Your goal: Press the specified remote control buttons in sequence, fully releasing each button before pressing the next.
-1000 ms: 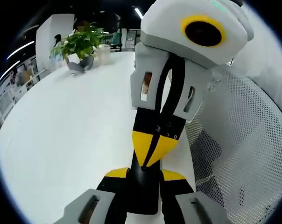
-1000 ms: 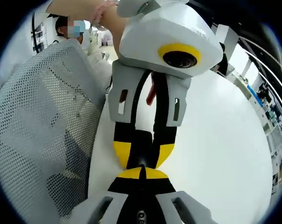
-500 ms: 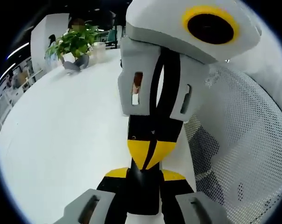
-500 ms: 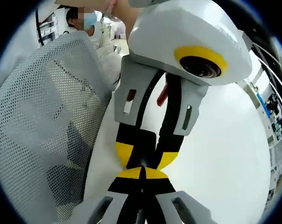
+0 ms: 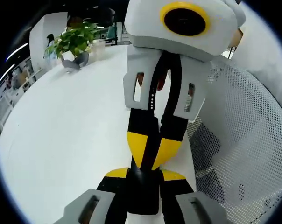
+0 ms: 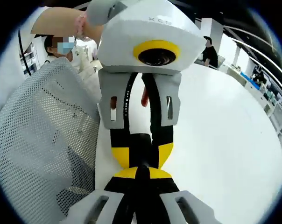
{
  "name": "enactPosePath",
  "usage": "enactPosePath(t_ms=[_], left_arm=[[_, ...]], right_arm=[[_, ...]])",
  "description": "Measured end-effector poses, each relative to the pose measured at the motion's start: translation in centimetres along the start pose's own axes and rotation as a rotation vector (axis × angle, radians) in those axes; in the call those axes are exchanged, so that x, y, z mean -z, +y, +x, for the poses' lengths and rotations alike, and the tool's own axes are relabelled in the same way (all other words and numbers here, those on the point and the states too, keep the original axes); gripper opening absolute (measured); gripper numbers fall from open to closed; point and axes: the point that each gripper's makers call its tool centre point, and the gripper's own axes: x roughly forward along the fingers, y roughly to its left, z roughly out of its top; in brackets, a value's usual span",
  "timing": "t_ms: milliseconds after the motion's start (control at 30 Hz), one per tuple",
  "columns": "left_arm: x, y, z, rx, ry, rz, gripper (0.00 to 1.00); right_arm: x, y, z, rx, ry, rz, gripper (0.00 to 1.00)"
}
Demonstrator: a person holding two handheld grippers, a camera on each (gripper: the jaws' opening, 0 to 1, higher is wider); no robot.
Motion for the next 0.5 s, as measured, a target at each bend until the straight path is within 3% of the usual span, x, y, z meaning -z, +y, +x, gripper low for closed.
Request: enactPosePath(t_ms=[300, 500], left_arm=[[0.0, -0.1, 0.1, -0.019, 0.026, 0.036, 0.24], [0.1, 0.0, 0.1, -0.036, 0.036, 0.044, 0.24]], right_arm=[[1.7, -0.5, -1.2, 0.025, 0.015, 0.033, 0.15], [2.3, -0.3, -1.4, 0.016, 0.029, 0.047, 0.25]])
